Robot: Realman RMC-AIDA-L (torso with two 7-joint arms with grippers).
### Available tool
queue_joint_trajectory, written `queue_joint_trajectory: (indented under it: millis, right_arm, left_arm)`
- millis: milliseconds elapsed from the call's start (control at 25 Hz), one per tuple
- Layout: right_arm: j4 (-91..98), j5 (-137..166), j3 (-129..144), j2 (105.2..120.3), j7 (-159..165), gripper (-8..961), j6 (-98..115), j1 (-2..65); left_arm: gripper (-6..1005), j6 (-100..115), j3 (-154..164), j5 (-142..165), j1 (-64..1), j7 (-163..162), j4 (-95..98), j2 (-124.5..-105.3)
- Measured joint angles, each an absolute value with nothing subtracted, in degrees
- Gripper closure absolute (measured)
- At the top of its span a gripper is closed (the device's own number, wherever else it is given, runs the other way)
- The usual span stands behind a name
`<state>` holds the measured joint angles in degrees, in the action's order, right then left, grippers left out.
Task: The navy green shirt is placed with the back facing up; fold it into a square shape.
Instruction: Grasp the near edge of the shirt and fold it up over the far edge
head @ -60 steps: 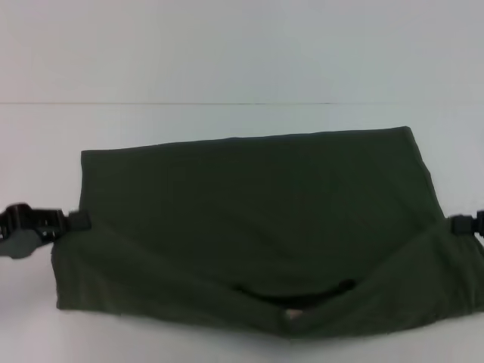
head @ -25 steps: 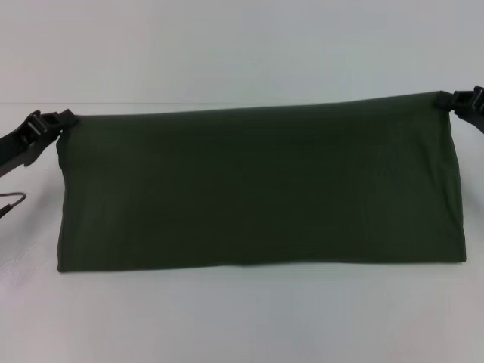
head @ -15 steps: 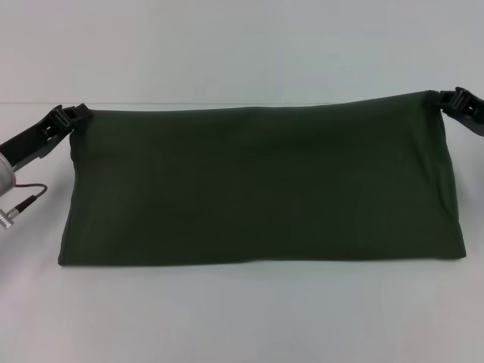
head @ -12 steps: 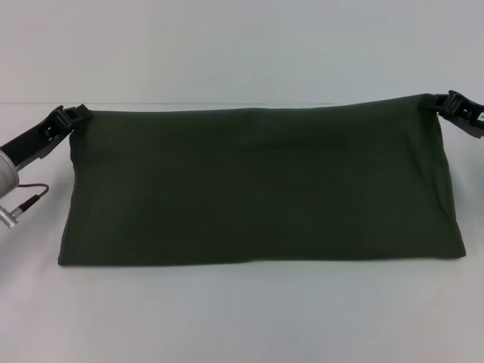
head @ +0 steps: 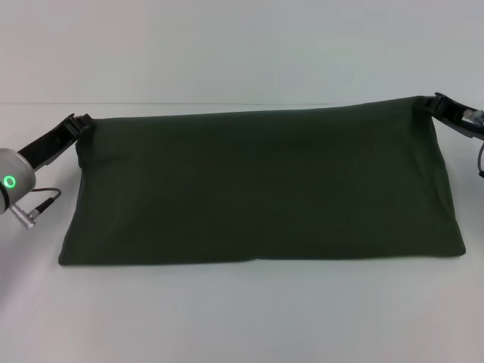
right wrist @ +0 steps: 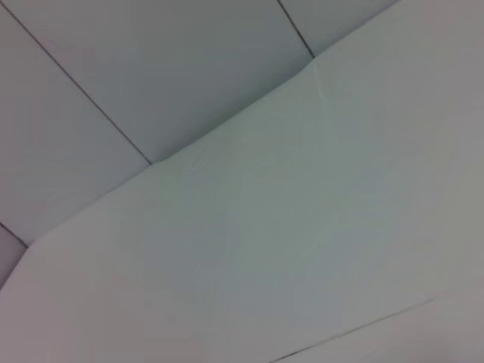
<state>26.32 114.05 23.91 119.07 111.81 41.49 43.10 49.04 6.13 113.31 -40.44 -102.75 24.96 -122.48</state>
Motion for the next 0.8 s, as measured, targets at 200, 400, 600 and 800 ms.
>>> queue_joint_trajectory:
  millis: [200, 400, 600, 800]
  right_arm:
    - [25.0, 111.4, 23.9, 119.53, 107.8, 766, 39.1, 44.4]
    - [23.3, 108.2, 23.9, 119.55, 103.9, 760, 37.8, 45.2]
    - [21.7, 105.2, 24.0, 119.67, 99.5, 754, 36.8, 45.5]
    - [20.6, 103.1, 24.0, 119.86, 96.6, 748, 35.1, 45.9]
  left_arm:
    - [1001, 46.5, 6.2, 111.3, -41.3, -100.1, 25.0, -123.49]
    - [1000, 45.0, 6.3, 109.4, -41.9, -97.8, 24.2, -123.74]
    - [988, 45.0, 6.3, 107.4, -41.9, -95.5, 23.2, -123.76]
    - [959, 43.7, 6.1, 102.6, -42.1, -91.4, 21.4, -123.9]
